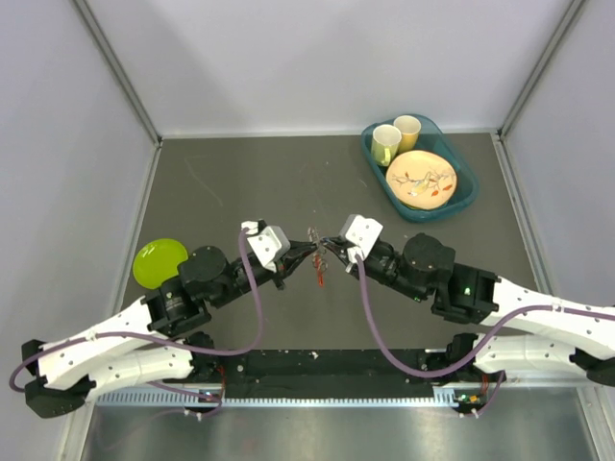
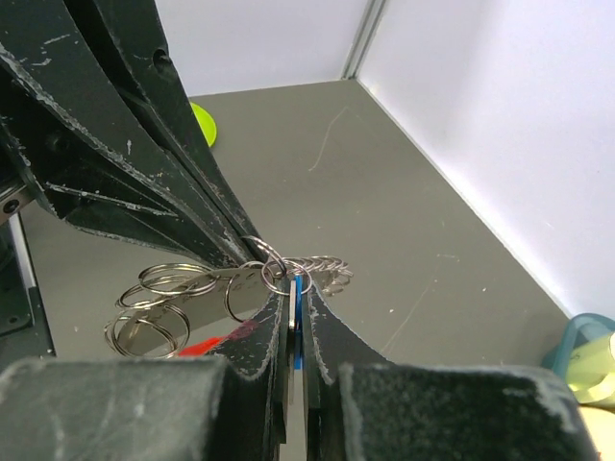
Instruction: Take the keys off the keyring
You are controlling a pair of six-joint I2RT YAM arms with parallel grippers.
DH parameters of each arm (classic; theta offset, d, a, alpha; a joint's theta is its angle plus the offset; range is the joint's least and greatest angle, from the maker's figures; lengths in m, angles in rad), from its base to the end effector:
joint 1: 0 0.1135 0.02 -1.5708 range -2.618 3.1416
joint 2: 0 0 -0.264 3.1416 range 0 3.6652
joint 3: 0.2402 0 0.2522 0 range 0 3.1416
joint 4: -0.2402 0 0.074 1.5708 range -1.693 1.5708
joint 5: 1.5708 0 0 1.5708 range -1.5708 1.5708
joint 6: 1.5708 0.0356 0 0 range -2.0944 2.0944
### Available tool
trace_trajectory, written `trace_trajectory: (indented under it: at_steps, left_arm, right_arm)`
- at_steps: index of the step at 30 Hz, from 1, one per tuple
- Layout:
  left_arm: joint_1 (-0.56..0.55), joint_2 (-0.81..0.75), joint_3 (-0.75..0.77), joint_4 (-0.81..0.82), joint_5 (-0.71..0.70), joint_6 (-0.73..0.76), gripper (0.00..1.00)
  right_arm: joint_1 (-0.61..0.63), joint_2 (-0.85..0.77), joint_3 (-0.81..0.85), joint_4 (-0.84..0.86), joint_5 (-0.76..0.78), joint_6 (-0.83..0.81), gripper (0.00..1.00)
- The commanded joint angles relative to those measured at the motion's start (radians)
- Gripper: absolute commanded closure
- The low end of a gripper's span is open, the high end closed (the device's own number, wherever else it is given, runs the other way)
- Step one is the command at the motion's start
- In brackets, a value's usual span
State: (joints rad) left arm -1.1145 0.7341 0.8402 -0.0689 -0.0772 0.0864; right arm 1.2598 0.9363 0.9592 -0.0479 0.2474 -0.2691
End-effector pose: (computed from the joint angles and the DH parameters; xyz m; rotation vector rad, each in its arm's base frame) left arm 0.0777 -0.1520 0.3800 0.8413 1.3407 -0.7540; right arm 0.0742 0.2025 0.3890 -0.9752 1.2995 0.5713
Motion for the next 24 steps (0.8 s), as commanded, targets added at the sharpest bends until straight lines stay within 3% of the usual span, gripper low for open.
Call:
trace_trajectory:
  at_steps: [1, 18, 24]
  left_arm:
    - [-0.002, 0.027, 0.04, -0.006, -0.062, 0.038, 1.0]
    - [-0.001, 0.07, 0.007, -0.003, -0.091, 0.084, 1.0]
    - [-0.002, 0.054, -0.036, 0.029, -0.119, 0.114, 1.0]
  right_arm:
    - [0.006, 0.016, 0.085, 0.011, -0.054, -0.025, 1.0]
    - [0.006, 0.13, 0.205, -0.047, -0.145, -0.021, 1.0]
    - [0.006, 0.13, 0.222, -0.09, -0.132, 0.007, 0.94]
